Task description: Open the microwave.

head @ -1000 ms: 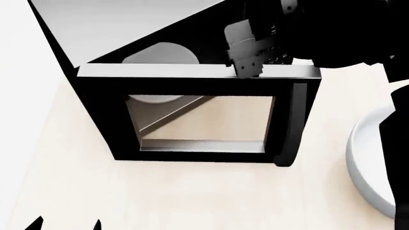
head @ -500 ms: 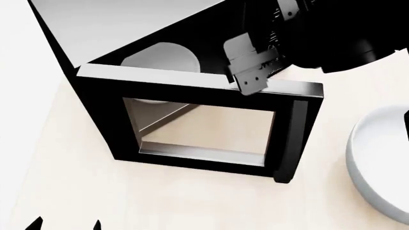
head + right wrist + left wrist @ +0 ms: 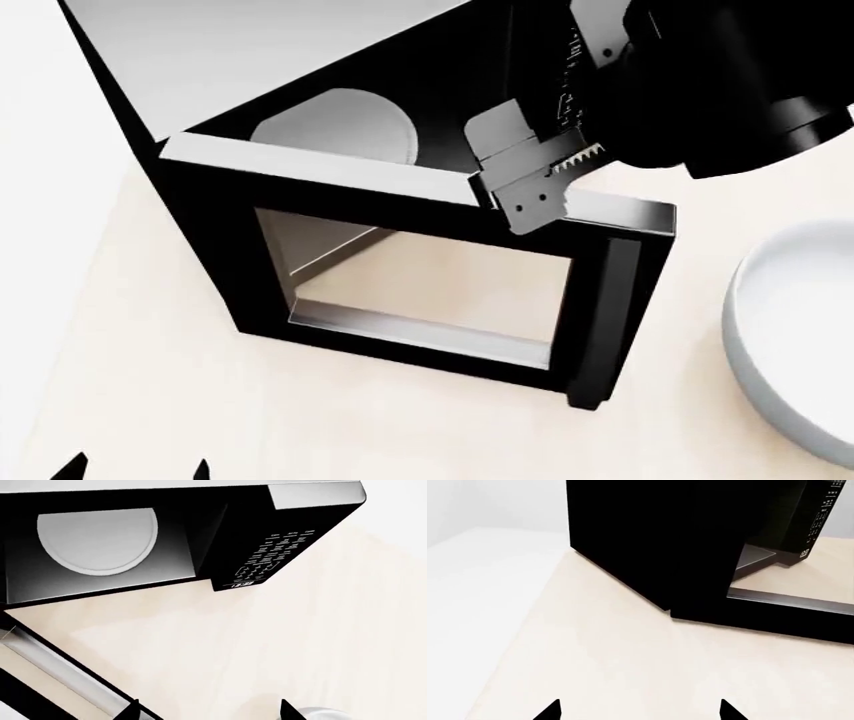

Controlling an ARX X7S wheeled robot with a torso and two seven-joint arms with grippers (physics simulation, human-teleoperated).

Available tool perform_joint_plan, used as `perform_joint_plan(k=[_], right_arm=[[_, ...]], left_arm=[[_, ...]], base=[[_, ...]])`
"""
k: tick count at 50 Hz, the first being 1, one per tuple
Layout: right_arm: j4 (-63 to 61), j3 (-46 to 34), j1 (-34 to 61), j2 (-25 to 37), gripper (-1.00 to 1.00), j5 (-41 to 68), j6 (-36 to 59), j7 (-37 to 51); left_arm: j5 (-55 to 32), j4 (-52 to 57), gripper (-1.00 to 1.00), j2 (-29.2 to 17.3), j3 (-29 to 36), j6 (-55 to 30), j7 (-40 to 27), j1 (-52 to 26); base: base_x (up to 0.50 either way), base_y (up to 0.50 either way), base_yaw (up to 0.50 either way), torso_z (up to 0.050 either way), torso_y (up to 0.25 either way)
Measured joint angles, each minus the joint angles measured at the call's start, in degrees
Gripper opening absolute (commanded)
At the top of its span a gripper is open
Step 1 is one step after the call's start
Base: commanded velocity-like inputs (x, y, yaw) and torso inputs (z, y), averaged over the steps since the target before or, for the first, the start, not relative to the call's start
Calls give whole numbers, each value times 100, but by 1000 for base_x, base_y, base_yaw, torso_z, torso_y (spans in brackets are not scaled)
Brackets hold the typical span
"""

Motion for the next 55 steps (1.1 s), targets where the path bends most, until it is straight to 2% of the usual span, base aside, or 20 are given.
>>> perform_joint_plan(k=[25, 55], right_arm=[[-486, -246, -36, 342, 100, 1011, -169, 490], [-1205, -548, 26, 620, 100, 1748, -236, 547]], left_arm=[[-42, 9, 100, -34, 19, 8, -18, -9], [-49, 12, 100, -65, 60, 18, -51, -19]], base=[[0, 0, 0, -1, -3], [0, 0, 1, -3, -7]])
